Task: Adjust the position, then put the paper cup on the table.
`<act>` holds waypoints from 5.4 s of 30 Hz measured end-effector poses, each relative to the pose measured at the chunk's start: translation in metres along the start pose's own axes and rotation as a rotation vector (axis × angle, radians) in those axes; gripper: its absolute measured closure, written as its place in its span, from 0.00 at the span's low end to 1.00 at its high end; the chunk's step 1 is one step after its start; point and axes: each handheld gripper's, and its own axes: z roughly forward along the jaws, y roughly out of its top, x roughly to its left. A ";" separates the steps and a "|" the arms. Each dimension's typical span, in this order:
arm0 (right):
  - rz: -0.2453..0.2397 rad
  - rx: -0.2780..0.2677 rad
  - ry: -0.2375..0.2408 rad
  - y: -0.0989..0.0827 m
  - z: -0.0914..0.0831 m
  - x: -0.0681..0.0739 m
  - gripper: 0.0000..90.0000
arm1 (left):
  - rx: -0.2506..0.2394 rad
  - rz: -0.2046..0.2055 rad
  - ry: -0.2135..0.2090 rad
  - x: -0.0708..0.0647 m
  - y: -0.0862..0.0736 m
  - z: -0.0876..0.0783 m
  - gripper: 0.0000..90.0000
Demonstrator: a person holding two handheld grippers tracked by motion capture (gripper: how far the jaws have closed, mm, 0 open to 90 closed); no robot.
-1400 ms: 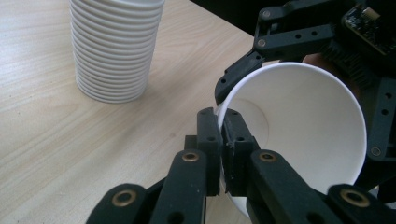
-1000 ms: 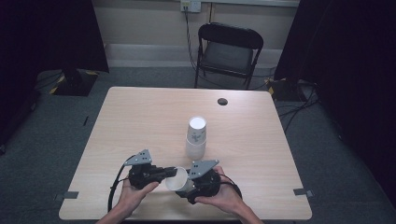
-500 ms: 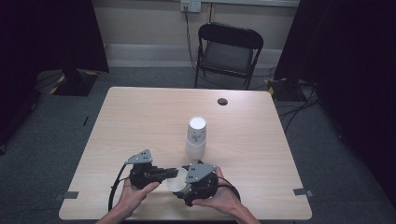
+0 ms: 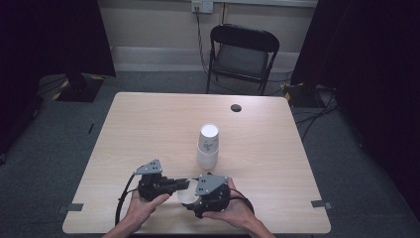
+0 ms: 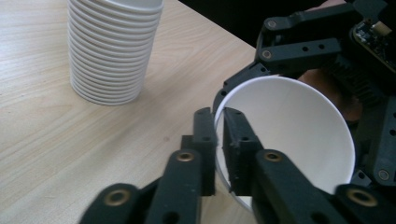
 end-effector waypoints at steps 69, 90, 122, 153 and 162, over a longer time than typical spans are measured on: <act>0.464 -0.145 -0.369 -0.061 -0.071 -0.122 0.31 | 0.313 0.068 0.589 0.066 -0.036 -0.048 0.19; 0.535 -0.091 -0.499 -0.079 -0.046 -0.176 0.30 | 0.236 0.072 0.567 0.071 -0.050 -0.058 0.10; 0.601 -0.054 -0.534 -0.097 -0.032 -0.181 0.31 | 0.252 0.077 0.567 0.075 -0.047 -0.055 0.04; 0.616 -0.027 -0.483 -0.101 -0.030 -0.173 0.17 | 0.258 0.083 0.553 0.077 -0.046 -0.055 0.03; 0.636 0.003 -0.458 -0.104 -0.037 -0.170 0.17 | 0.258 0.086 0.549 0.077 -0.047 -0.056 0.03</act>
